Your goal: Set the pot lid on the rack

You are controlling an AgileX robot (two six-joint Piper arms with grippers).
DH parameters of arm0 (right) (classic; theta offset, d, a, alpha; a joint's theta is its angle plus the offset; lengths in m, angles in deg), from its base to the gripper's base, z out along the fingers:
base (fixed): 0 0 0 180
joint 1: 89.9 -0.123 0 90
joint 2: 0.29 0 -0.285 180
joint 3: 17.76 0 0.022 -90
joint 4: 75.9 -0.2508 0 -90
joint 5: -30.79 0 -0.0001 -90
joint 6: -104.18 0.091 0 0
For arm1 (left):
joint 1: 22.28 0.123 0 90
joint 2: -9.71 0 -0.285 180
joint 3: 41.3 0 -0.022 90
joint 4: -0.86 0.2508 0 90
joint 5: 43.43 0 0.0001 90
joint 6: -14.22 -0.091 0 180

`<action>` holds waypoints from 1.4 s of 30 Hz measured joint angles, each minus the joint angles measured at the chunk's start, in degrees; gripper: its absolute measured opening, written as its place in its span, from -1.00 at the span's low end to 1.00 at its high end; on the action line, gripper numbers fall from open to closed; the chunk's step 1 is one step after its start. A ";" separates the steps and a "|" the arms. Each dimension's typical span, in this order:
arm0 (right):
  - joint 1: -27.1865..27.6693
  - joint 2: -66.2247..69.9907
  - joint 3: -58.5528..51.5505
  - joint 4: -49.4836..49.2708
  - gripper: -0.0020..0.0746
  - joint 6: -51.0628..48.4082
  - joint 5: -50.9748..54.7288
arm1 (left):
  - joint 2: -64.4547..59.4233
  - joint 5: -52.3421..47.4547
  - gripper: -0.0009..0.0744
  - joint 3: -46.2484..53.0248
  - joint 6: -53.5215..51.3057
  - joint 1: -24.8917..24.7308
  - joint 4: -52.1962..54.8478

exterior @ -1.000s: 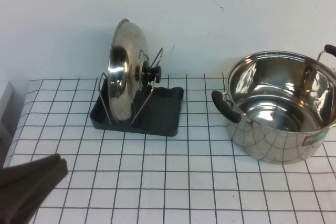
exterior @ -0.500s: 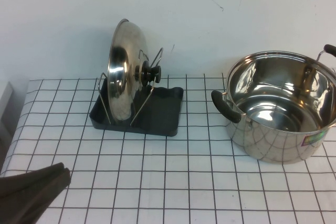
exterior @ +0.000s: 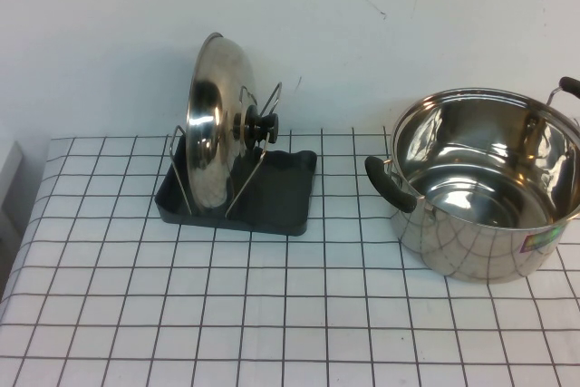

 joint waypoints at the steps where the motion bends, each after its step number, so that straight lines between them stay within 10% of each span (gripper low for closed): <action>1: 0.00 0.00 0.00 0.00 -0.95 0.00 0.00 | 0.27 2.88 -0.98 1.21 -0.09 0.00 0.00; 11: 0.00 0.00 0.00 -0.02 -0.95 0.00 0.00 | 0.25 24.82 -0.98 11.76 3.55 0.00 -2.68; 18: 0.00 0.00 0.00 -0.12 -0.95 0.00 0.00 | 0.25 30.46 -0.98 21.40 42.87 0.51 30.10; 23: 0.00 0.00 0.00 -0.12 -0.95 0.00 0.00 | 0.25 26.82 -0.98 23.15 62.41 0.51 48.27; 42: 0.00 0.00 0.00 -0.12 -0.95 0.00 0.00 | 0.25 8.03 -0.98 22.94 75.89 3.93 57.05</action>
